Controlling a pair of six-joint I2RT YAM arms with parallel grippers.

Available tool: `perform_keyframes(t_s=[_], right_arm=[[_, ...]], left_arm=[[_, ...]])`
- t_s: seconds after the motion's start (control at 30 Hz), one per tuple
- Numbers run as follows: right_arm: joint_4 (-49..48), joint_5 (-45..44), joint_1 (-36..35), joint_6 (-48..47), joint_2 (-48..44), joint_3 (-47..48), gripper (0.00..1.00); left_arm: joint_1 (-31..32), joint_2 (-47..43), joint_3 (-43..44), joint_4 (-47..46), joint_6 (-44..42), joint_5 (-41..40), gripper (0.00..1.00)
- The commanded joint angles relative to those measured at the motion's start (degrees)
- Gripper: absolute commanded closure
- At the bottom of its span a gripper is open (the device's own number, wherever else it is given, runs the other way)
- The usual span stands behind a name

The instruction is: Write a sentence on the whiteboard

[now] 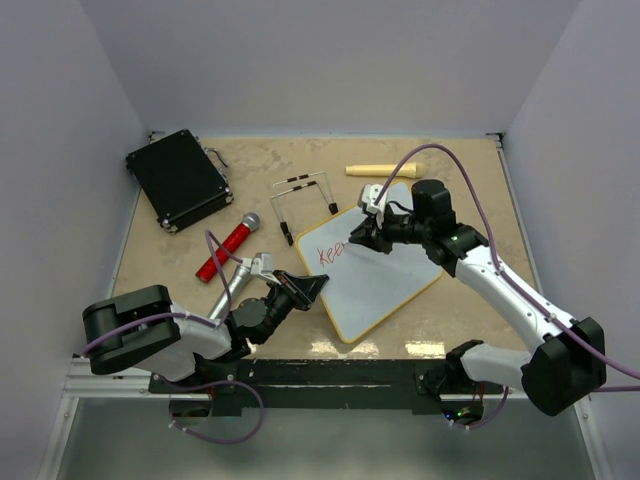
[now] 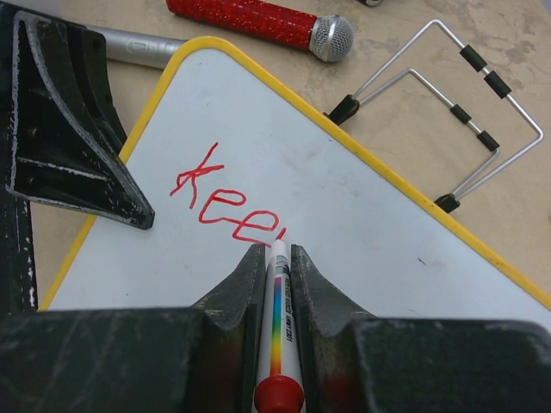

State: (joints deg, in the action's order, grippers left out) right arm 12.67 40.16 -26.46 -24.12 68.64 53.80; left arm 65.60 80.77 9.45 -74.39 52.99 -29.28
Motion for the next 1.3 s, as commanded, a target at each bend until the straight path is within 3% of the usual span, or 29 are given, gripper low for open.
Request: perform_keyframes(t_s=[0.0,0.33,0.7,1.27], right_arm=[[4.6,1.1,0.3,-3.6,-0.3,0.5,1.0],[9.0,2.4,0.2,-6.3,-0.4,-0.2,1.0],[2.0,1.1,0.2,-0.8,0.1,4.6,1.0],[-2.4,-3.9,1.0,2.8,1.4,3.6,1.0]], left_arm=[[0.1,-0.4,-0.3,-6.6,-4.1,1.6,1.0],[0.0,-0.2,-0.1,-6.8,-4.1,1.7,1.0],[0.0,-0.2,-0.2,-6.8,-4.1,1.9,1.0],[-0.1,-0.3,-0.7,-7.3,-4.0,2.1,1.0]])
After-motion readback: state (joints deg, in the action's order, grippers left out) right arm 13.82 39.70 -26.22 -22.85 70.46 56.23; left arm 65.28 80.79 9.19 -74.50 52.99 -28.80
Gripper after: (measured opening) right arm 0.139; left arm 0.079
